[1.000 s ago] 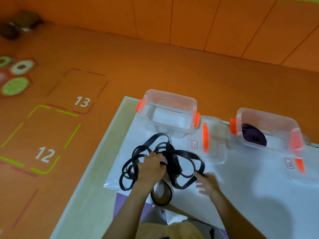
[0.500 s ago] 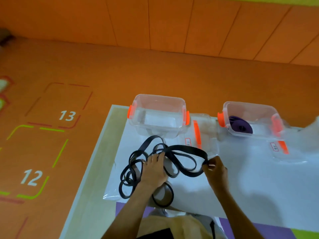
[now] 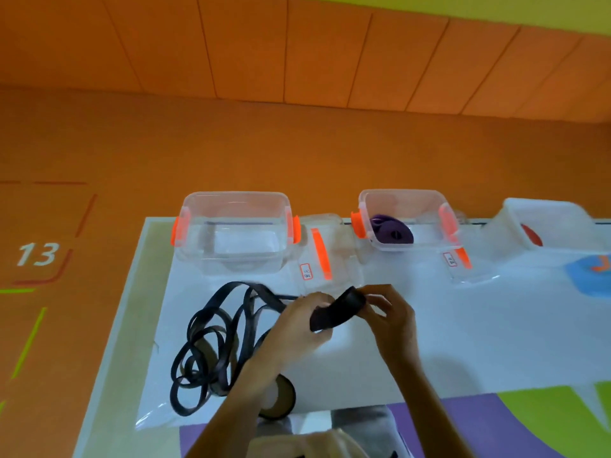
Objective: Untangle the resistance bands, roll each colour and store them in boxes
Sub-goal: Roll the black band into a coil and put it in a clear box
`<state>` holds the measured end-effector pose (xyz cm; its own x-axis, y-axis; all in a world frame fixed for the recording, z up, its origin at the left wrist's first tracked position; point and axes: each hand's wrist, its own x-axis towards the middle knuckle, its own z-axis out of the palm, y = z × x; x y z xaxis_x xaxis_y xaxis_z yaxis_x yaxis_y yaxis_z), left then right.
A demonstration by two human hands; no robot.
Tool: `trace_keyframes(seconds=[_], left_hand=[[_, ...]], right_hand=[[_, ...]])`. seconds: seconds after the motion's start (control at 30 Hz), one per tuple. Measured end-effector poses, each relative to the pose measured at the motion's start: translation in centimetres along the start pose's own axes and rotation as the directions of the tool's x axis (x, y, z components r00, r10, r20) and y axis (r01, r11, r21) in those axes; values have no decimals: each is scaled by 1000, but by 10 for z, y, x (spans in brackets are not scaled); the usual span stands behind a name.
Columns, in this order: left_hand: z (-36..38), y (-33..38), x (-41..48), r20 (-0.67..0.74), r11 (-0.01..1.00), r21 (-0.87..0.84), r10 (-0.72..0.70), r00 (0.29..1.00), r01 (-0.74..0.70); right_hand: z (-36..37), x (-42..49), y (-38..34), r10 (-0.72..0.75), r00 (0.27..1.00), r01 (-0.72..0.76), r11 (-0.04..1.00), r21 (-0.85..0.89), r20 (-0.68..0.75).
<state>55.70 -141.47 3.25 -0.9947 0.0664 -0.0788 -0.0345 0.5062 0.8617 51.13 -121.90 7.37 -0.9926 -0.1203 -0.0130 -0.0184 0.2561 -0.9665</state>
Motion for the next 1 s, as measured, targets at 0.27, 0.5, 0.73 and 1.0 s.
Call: trace_keyframes(seconds=[0.27,0.5,0.73,1.0], left_hand=[[-12,-5,-18,-11,973,183,-141,990,141],[-30,1,-34,-107,939,330,-68,992,100],[-45,14,-41,-337,980,198,48,940,21],[-58,21,-43,-357,998,56,26,934,-6]], right_hand=[[12,1,13,163,928,-182,983,24,334],[36,2,9,202,955,-200,979,-31,216],[55,6,-14,172,971,-168,985,-39,168],[64,16,-43,180,966,-202,974,106,187]])
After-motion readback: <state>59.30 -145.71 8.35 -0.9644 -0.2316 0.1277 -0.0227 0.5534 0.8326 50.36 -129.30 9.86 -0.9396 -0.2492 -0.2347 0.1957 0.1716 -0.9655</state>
